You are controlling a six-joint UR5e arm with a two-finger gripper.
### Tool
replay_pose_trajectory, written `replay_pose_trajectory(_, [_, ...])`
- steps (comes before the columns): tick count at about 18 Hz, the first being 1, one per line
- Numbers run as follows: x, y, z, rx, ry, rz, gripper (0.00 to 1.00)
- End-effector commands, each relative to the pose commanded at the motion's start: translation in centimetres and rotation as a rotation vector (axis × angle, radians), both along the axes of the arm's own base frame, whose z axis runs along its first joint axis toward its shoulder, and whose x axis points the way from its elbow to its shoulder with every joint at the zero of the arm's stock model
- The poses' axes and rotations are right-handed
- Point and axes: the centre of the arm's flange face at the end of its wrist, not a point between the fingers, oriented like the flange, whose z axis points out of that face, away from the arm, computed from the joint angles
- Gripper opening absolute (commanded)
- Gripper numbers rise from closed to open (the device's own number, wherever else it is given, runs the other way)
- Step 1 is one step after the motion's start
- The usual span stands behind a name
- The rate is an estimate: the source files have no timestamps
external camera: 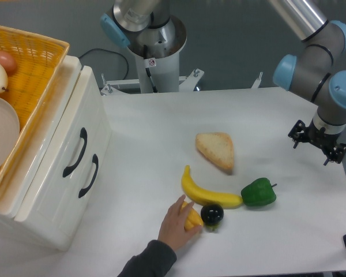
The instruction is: Slide the top white drawer open
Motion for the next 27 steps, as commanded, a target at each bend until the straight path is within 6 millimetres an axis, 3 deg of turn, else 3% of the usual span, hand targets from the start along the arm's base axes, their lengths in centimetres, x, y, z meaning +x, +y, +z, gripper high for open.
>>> replay_pose_trajectory(11, [0.4, 0.0, 0.2, 0.008, -0.003, 0.015, 1.0])
replay_pose_trajectory(14, [0.7, -0.1, 1.6, 0.025, 0.009, 0.07, 1.0])
replay_pose_trajectory(17, [2.6, 0.3, 4.3, 0.079, 0.012, 0.127, 1.0])
replay_pose_trajectory(19, [4.5, 0.6, 4.8, 0.121, -0.009, 0.166, 1.0])
replay_pose_trajectory(23, [8.2, 3.5, 5.0, 0.129, -0.06, 0.202, 1.0])
replay_pose_trajectory(27, [11.3, 7.0, 6.4, 0.144, -0.111, 0.281, 1.0])
